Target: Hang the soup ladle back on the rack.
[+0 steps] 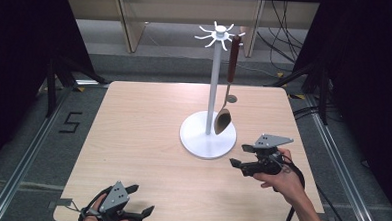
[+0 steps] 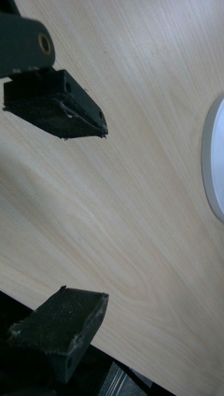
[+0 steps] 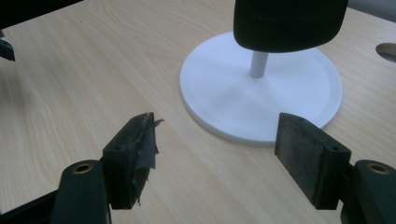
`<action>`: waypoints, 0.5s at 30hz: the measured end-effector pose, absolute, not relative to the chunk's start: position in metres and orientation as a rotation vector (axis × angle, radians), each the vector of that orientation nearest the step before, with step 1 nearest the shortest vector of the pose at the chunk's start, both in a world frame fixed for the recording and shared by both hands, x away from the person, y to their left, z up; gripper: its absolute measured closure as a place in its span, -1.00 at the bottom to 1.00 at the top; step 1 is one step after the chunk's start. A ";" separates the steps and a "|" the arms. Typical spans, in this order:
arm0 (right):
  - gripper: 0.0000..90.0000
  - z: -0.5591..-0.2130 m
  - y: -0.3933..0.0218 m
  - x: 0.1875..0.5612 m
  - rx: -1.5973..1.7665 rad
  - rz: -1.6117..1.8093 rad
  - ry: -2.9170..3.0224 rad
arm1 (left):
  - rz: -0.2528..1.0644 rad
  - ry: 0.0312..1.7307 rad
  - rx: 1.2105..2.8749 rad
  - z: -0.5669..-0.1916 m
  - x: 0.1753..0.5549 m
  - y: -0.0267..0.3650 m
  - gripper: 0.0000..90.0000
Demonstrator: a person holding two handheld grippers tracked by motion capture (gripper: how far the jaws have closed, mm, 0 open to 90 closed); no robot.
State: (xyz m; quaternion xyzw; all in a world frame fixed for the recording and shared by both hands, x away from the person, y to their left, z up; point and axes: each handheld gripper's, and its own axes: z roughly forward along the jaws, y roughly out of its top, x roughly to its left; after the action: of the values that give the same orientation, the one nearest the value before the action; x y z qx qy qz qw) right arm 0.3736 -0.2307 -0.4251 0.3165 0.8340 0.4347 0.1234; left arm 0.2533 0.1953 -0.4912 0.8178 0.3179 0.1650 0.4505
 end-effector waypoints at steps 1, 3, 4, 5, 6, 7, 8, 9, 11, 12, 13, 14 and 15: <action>-0.33 -0.425 -0.231 0.371 0.949 1.263 2.425 | 0.408 0.785 2.022 -0.491 0.253 0.195 -0.65; -0.33 -0.427 -0.232 0.372 0.929 1.268 2.416 | 0.407 0.786 2.021 -0.491 0.253 0.195 -0.65; -0.33 -0.429 -0.232 0.369 0.938 1.274 2.425 | 0.408 0.785 2.022 -0.491 0.253 0.195 -0.65; -0.33 -0.429 -0.232 0.368 0.946 1.264 2.441 | 0.408 0.785 2.021 -0.491 0.253 0.195 -0.65; -0.34 -0.431 -0.231 0.367 0.953 1.266 2.435 | 0.408 0.785 2.021 -0.491 0.253 0.195 -0.65; -0.34 -0.432 -0.231 0.365 0.952 1.266 2.439 | 0.408 0.786 2.022 -0.491 0.253 0.195 -0.65; -0.34 -0.433 -0.230 0.365 0.955 1.262 2.442 | 0.408 0.786 2.022 -0.491 0.253 0.195 -0.65; -0.34 -0.435 -0.231 0.366 0.910 1.263 2.447 | 0.409 0.785 2.023 -0.491 0.253 0.195 -0.65; -0.34 -0.437 -0.231 0.363 0.936 1.254 2.447 | 0.408 0.785 2.023 -0.491 0.253 0.195 -0.65; -0.34 -0.438 -0.230 0.361 0.955 1.255 2.458 | 0.408 0.785 2.023 -0.491 0.253 0.195 -0.65; -0.34 -0.439 -0.230 0.361 0.959 1.257 2.467 | 0.409 0.784 2.023 -0.491 0.253 0.195 -0.65; -0.34 -0.441 -0.230 0.361 0.932 1.260 2.473 | 0.409 0.784 2.023 -0.491 0.253 0.195 -0.65; -0.34 -0.441 -0.230 0.359 0.967 1.250 2.472 | 0.410 0.784 2.024 -0.491 0.253 0.195 -0.65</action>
State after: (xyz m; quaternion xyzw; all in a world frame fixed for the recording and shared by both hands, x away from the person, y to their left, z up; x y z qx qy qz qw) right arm 0.3587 -0.2298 -0.4413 0.3279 0.8379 0.4238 0.1037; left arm 0.2533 0.1954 -0.4910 0.8184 0.3169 0.1657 0.4497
